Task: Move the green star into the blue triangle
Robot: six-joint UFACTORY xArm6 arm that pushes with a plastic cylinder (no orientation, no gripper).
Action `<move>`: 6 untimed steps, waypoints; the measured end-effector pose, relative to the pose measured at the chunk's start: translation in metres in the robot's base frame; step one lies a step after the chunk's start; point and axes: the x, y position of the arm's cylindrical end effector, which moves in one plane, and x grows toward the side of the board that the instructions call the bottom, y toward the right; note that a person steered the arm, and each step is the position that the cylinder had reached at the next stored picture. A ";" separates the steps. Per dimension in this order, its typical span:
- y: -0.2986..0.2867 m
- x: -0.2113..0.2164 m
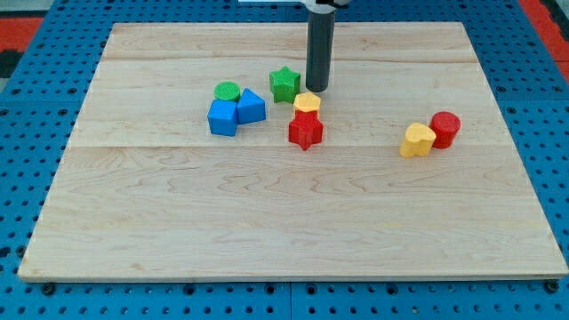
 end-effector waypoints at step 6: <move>-0.040 0.004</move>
